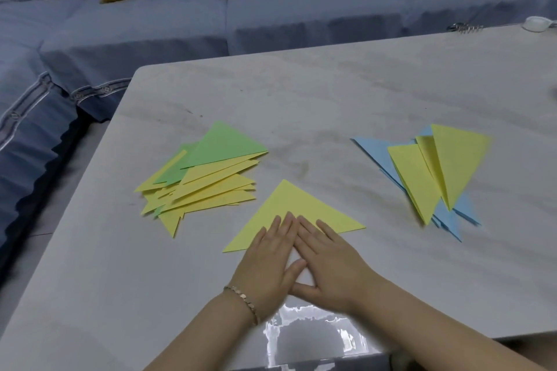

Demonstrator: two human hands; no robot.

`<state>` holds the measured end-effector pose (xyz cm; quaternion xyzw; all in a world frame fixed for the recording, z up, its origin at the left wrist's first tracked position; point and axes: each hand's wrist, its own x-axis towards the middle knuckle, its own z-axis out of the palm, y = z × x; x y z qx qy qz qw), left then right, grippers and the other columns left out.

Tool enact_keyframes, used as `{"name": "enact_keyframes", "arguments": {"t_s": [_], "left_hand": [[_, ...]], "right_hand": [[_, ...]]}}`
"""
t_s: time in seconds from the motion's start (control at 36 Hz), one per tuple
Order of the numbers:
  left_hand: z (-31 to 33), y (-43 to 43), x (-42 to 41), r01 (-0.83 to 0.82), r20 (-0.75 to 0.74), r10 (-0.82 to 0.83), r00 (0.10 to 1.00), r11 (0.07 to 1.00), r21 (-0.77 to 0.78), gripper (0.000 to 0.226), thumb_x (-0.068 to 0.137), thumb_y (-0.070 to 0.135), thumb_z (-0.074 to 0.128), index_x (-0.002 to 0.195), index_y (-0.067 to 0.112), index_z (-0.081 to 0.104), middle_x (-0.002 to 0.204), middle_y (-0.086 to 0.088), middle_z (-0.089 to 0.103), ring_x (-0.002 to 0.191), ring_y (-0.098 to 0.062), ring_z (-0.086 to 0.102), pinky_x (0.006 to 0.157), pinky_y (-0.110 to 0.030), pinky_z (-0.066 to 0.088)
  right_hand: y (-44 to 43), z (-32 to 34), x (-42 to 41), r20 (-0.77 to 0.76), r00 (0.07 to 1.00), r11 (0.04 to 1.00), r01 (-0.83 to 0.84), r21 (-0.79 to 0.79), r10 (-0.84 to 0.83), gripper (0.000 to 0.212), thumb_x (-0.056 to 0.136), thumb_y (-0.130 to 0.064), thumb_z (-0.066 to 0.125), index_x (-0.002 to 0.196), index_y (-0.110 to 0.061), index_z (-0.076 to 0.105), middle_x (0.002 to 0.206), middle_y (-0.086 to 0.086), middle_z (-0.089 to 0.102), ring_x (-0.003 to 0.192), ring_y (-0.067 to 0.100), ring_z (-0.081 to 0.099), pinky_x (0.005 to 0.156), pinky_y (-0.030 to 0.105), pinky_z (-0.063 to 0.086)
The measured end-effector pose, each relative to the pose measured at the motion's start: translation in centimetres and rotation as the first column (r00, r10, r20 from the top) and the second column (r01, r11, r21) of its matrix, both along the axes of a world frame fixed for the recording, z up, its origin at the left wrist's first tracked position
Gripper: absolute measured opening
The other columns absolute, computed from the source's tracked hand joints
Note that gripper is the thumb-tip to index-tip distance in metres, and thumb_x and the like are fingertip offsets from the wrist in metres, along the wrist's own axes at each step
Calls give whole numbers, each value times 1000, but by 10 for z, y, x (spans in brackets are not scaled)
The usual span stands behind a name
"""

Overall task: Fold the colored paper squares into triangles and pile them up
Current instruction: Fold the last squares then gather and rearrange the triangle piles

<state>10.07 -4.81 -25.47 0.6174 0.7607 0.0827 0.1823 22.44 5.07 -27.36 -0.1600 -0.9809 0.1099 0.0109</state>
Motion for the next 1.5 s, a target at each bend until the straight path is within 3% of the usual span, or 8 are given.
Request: {"name": "enact_keyframes", "arguments": {"t_s": [0.17, 0.28, 0.75, 0.94, 1.03, 1.17, 1.31, 1.5], "left_hand": [[-6, -11, -7, -2, -169, -10, 986, 997, -73, 77, 73, 71, -18, 138, 31, -21, 146, 13, -29, 135, -11, -32, 111, -28, -16], [-8, -26, -13, -66, -271, 34, 962, 992, -109, 62, 94, 58, 9, 144, 25, 26, 148, 2, 33, 136, -20, 21, 105, -36, 13], [-1, -82, -34, -309, -297, 283, 912, 950, -46, 62, 94, 58, 11, 130, 27, 51, 140, 7, 45, 131, -12, 34, 105, -32, 13], [22, -55, -28, -608, -137, 630, 765, 775, 172, 61, 81, 51, 23, 76, 14, 72, 107, -4, 68, 102, -26, 62, 87, -39, 43], [33, -27, -25, -649, -78, 661, 747, 749, 132, 37, 88, 43, 45, 109, 16, 60, 103, 0, 64, 102, -26, 56, 81, -33, 40], [31, 7, -23, -659, -141, 647, 750, 748, -76, 66, 81, 57, 54, 131, 19, 32, 122, -4, 49, 114, -25, 45, 86, -32, 38], [30, 16, -31, -690, 16, 701, 713, 706, -158, 49, 79, 46, 64, 115, 18, 46, 113, -3, 55, 112, -26, 43, 80, -30, 37], [42, 8, -31, -671, 325, 597, 734, 713, 206, 15, 86, 25, 58, 75, 19, 49, 75, 3, 54, 73, -21, 50, 58, -29, 33]], "right_hand": [[21, 5, 25, 68, 994, 992, 78, 100, -85, 83, 89, -69, 18, 137, -5, 43, 145, 10, 38, 134, 21, 35, 106, 32, 18], [39, 7, 51, 102, 981, 978, 149, 146, -165, 82, 91, -67, 19, 138, -4, 41, 146, 10, 36, 137, 18, 29, 106, 31, 16], [44, -2, 65, 64, 976, 966, 195, 170, -209, 84, 90, -67, 20, 140, -2, 35, 149, 11, 30, 139, 15, 18, 108, 34, 15], [43, -1, 64, 68, 974, 965, 204, 163, -217, 83, 91, -66, 17, 139, 0, 34, 148, 12, 32, 139, 16, 18, 110, 33, 10], [43, -1, 64, 75, 973, 967, 203, 154, -216, 82, 92, -66, 17, 141, -2, 32, 149, 11, 30, 141, 17, 9, 110, 33, 10], [43, 2, 64, 78, 973, 969, 203, 143, -216, 81, 92, -65, 17, 140, -1, 33, 148, 12, 32, 143, 12, 0, 110, 33, 10], [42, 4, 63, 76, 973, 969, 208, 133, -220, 81, 92, -65, 17, 139, -2, 35, 147, 11, 33, 143, 10, -3, 110, 32, 9], [40, 11, 60, 113, 965, 971, 231, 66, -237, 83, 89, -67, 16, 135, -4, 45, 142, 10, 43, 133, 14, 26, 108, 29, 10]]}}
